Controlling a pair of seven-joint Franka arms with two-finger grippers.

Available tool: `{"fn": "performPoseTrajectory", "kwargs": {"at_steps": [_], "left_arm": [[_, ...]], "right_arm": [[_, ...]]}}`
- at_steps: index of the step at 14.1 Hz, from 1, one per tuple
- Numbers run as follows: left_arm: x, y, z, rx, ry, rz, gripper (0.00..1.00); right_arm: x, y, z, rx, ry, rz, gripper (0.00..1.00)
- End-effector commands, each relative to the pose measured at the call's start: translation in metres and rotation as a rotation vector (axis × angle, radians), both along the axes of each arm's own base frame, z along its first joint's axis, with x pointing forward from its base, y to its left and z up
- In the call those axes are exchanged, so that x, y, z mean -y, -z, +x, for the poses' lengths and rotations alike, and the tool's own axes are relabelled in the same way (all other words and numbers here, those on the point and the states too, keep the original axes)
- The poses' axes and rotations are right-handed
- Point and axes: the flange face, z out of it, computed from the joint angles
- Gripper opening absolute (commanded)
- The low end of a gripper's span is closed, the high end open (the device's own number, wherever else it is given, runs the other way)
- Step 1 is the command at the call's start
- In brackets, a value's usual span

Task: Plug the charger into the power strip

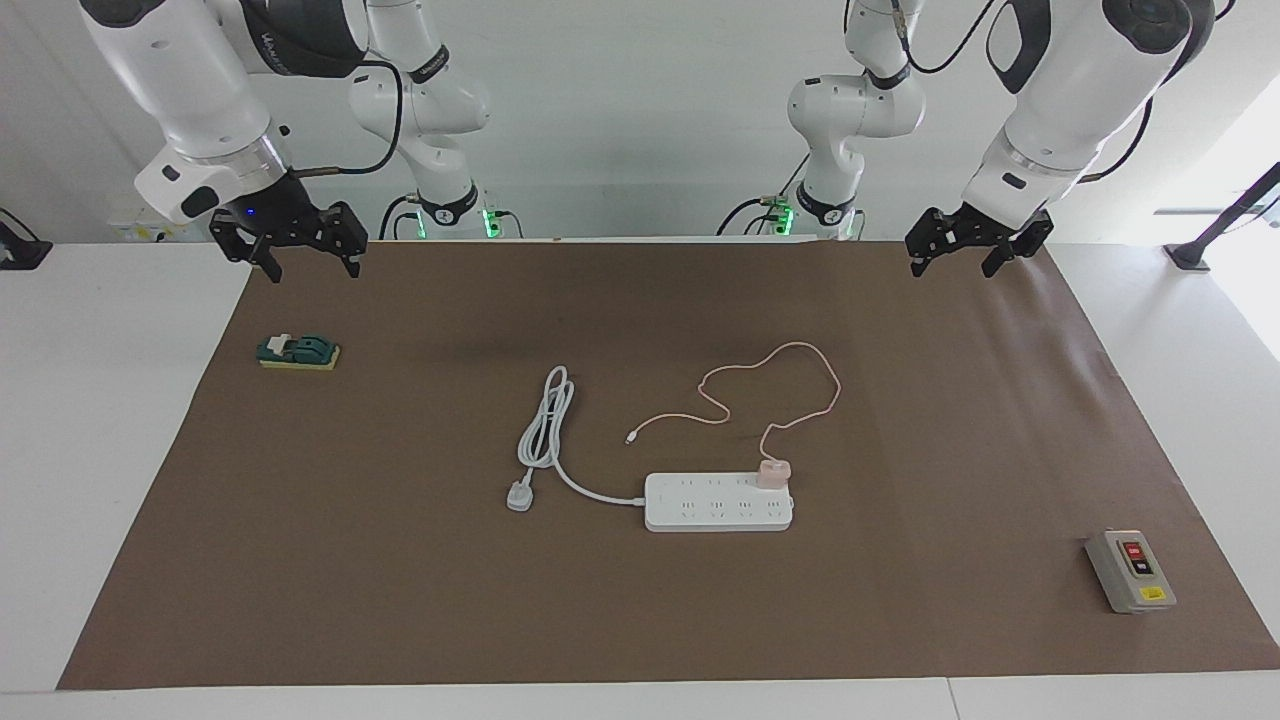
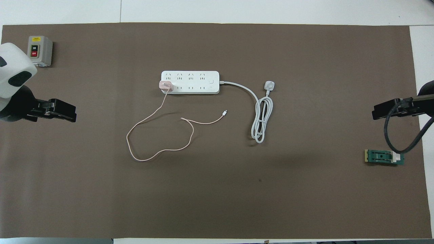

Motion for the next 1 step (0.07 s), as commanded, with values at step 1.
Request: {"fn": "performPoseTrajectory", "kwargs": {"at_steps": [1], "left_arm": [[0.0008,-0.0064,-0.0027,0.02,-0.001,-0.014,1.0]], "right_arm": [[0.0003,-0.0034,-0.0061,-0.01,0.016,0.013,1.0]]}}
